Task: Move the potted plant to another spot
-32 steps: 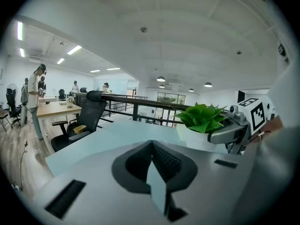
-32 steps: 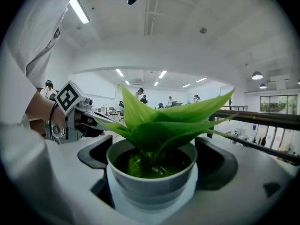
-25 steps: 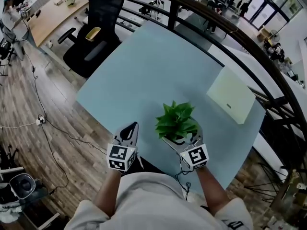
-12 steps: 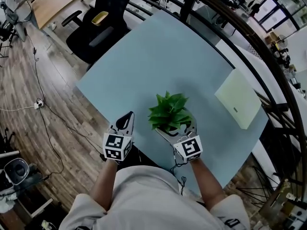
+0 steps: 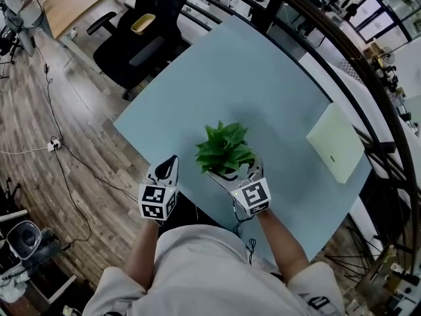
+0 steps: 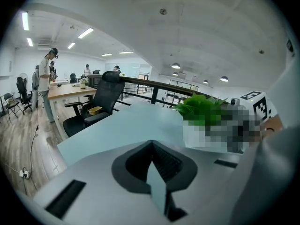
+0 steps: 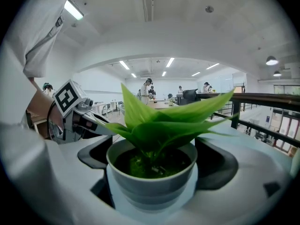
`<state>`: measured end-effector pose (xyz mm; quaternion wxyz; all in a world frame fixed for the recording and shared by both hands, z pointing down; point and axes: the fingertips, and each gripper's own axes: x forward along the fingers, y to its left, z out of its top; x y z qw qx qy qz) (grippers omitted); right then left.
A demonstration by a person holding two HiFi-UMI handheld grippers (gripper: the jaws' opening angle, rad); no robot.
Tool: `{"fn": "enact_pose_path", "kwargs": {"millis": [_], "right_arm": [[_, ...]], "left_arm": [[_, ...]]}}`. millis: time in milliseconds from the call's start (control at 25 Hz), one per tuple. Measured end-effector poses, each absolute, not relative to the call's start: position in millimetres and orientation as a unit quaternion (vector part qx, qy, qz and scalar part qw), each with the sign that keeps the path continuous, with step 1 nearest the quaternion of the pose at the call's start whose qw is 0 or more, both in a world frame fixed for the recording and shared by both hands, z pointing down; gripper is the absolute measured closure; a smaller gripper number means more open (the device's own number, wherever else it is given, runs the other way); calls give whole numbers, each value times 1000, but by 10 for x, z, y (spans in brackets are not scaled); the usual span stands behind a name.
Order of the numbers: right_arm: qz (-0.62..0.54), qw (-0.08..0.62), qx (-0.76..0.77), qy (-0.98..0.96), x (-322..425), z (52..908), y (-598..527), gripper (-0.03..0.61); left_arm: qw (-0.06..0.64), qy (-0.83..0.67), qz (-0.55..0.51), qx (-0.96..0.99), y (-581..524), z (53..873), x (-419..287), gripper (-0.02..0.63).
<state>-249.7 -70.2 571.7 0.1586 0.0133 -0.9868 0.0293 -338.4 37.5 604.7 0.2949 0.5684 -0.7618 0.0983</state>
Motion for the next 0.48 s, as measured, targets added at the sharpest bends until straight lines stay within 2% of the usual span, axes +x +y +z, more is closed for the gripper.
{"fn": "enact_pose_path", "kwargs": {"millis": [480], "right_arm": [[28,192,1,-981,-3543,5939,-607,34]], "left_arm": [[320,-757,87,563,513,6276,-4141,601]]}}
